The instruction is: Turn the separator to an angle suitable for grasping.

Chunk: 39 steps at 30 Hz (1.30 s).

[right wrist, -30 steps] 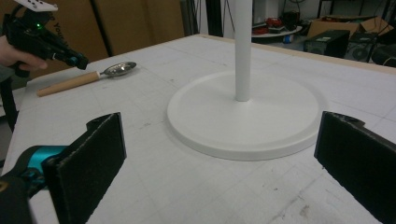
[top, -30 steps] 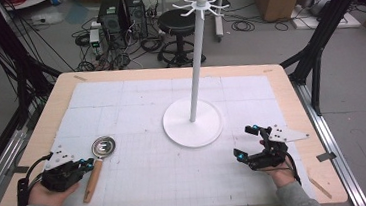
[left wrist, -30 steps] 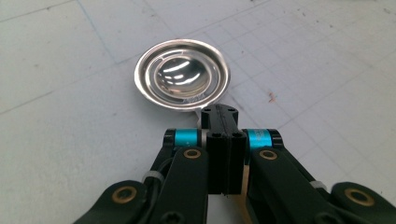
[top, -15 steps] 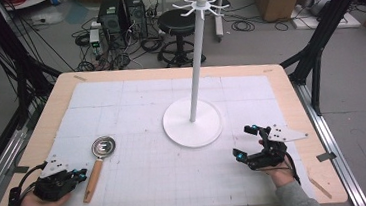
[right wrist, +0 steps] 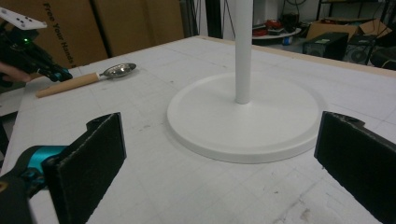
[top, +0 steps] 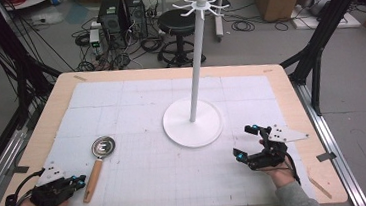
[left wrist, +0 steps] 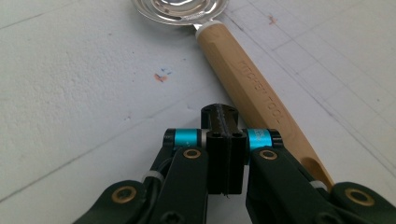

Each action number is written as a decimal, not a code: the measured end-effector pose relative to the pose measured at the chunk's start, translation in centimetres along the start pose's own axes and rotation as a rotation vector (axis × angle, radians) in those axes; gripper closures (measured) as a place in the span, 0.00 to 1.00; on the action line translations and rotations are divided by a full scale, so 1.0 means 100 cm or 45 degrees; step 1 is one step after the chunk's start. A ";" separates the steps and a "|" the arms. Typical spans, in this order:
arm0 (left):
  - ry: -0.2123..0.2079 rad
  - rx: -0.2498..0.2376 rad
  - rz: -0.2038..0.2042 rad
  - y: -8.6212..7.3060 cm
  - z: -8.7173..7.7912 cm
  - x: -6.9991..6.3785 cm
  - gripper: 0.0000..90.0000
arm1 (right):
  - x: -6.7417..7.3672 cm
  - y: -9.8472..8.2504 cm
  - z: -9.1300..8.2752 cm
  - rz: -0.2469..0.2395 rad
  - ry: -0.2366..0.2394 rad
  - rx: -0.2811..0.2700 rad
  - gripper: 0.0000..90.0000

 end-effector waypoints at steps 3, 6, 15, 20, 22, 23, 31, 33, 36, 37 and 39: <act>-0.013 0.005 -0.018 -0.002 -0.002 -0.001 1.00 | 0.000 0.000 0.000 -0.005 -0.009 0.000 0.01; -0.017 0.010 -0.020 -0.001 -0.002 -0.003 1.00 | 0.001 0.001 0.000 -0.003 -0.009 -0.004 0.01; -0.023 0.017 0.007 0.000 -0.001 -0.013 1.00 | 0.000 0.000 0.001 0.004 0.003 0.001 0.01; -0.028 0.010 0.010 0.000 0.000 -0.015 1.00 | 0.002 0.000 0.001 0.007 0.007 0.005 0.01; -0.033 0.009 0.010 0.001 0.001 -0.016 1.00 | 0.001 0.000 0.002 0.002 0.004 0.006 0.01; -0.035 0.008 0.014 0.001 0.002 -0.017 1.00 | 0.001 0.000 0.002 0.002 0.003 0.006 0.01; -0.086 0.012 0.032 0.009 0.009 -0.029 1.00 | 0.001 -0.001 0.002 0.006 0.005 0.008 0.01; -0.088 0.012 0.039 0.011 0.011 -0.033 1.00 | 0.001 -0.001 0.002 0.008 0.004 0.008 0.01; -0.093 0.019 0.059 0.013 0.013 -0.035 1.00 | 0.001 -0.001 0.003 0.000 0.008 0.011 0.01; -0.099 0.011 0.052 0.014 0.014 -0.037 1.00 | 0.001 -0.001 0.003 -0.001 0.009 0.014 0.01; -0.109 0.008 0.045 0.017 0.016 -0.039 1.00 | 0.002 -0.001 0.003 -0.007 0.015 0.016 0.01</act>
Point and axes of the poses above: each handheld gripper's, and its own axes: z roughly forward along the jaws, y roughly out of its top, x roughly to its left, the point moved 4 cm from there along z, roughly forward along the jaws, and after that the axes turned 6 degrees about x, right-handed, at the moved point
